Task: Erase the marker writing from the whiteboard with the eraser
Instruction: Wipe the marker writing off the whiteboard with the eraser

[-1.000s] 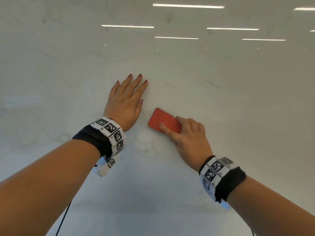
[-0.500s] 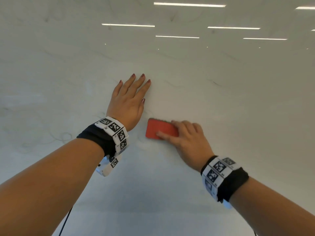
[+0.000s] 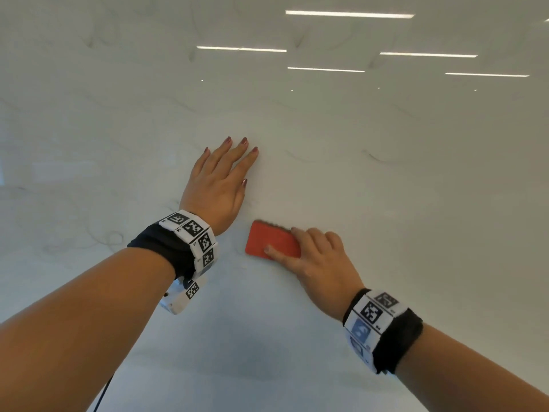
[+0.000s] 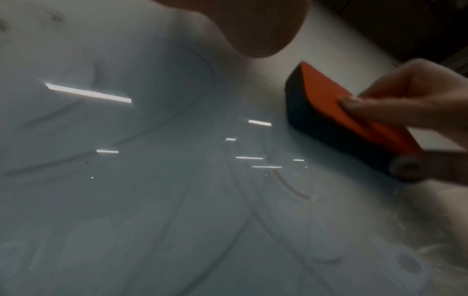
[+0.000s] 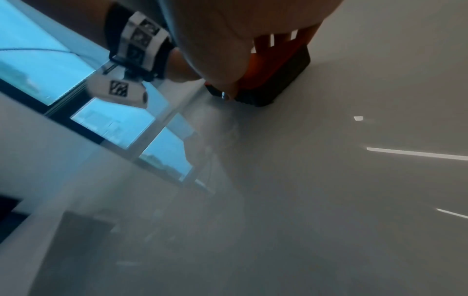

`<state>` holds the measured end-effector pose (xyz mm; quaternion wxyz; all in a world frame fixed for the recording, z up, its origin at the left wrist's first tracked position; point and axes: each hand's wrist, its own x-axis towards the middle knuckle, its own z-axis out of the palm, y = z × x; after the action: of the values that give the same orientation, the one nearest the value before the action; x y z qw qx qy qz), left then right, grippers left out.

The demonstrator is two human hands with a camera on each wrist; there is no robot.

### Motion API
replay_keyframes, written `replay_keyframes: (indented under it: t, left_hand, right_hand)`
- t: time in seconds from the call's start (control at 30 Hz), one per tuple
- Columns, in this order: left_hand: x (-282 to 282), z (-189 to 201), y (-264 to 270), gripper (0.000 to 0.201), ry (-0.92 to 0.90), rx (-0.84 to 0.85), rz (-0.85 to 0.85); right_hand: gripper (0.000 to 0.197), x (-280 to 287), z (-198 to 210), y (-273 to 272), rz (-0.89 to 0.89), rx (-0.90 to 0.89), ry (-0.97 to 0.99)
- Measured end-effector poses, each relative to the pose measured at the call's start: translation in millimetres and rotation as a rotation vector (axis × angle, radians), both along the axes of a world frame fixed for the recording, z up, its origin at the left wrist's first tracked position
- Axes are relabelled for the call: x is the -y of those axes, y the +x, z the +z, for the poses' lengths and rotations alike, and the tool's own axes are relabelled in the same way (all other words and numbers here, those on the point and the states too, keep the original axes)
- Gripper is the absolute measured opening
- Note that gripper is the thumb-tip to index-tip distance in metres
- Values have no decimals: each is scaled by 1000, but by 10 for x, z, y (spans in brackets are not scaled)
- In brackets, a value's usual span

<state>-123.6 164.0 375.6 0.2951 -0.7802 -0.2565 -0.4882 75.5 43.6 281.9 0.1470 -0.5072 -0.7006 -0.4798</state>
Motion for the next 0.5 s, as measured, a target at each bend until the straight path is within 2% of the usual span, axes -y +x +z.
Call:
replay_keyframes:
  t: [0.13,0.27,0.5]
  left_hand:
    - [26,-24,19,51,-17,3,16]
    - [54,-34,49,53,-37,17,31]
    - [71,-14,-18,55,-43,-49,90]
  right_hand:
    - [57,132,-350,138,14,168,-177]
    - [57,158,-375,193,18,203,-191]
    - [60,64,166,98,-4,-58,29]
